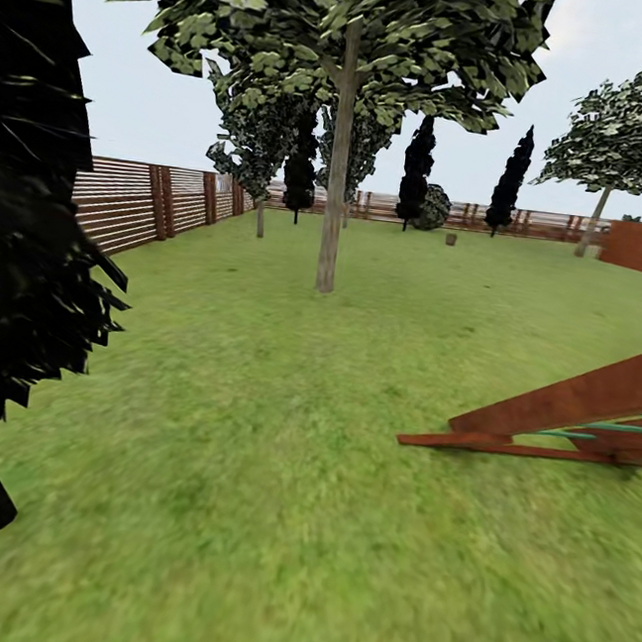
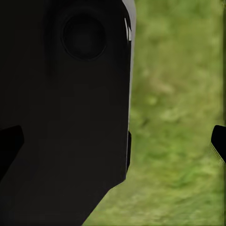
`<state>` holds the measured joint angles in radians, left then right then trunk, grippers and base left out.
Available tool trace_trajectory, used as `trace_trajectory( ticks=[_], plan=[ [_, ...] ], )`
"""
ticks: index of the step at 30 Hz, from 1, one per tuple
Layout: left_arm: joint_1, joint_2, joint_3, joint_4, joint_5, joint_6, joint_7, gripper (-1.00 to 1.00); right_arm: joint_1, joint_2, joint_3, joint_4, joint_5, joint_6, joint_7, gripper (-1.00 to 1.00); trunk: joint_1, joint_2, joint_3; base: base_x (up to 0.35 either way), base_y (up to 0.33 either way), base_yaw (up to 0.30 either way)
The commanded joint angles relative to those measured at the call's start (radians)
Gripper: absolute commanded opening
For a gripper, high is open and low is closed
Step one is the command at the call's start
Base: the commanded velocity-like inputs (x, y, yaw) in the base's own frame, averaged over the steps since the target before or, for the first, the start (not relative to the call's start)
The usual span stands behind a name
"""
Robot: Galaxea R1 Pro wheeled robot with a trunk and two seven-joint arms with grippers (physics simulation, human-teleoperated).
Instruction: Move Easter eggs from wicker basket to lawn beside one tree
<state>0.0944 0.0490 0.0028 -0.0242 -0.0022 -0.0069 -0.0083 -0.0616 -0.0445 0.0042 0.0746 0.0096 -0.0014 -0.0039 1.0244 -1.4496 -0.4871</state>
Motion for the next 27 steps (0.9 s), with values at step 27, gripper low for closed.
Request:
trace_trajectory(
  ticks=[27],
  plan=[
    [0.001, 0.000, 0.000, -0.002, 0.000, -0.001, -0.001, 1.00, -0.001, 0.000, 0.000, 0.002, 0.001, 0.000, 0.001, 1.00, 0.001, 0.000, -0.001, 0.336, 0.000, 0.000]
  ],
)
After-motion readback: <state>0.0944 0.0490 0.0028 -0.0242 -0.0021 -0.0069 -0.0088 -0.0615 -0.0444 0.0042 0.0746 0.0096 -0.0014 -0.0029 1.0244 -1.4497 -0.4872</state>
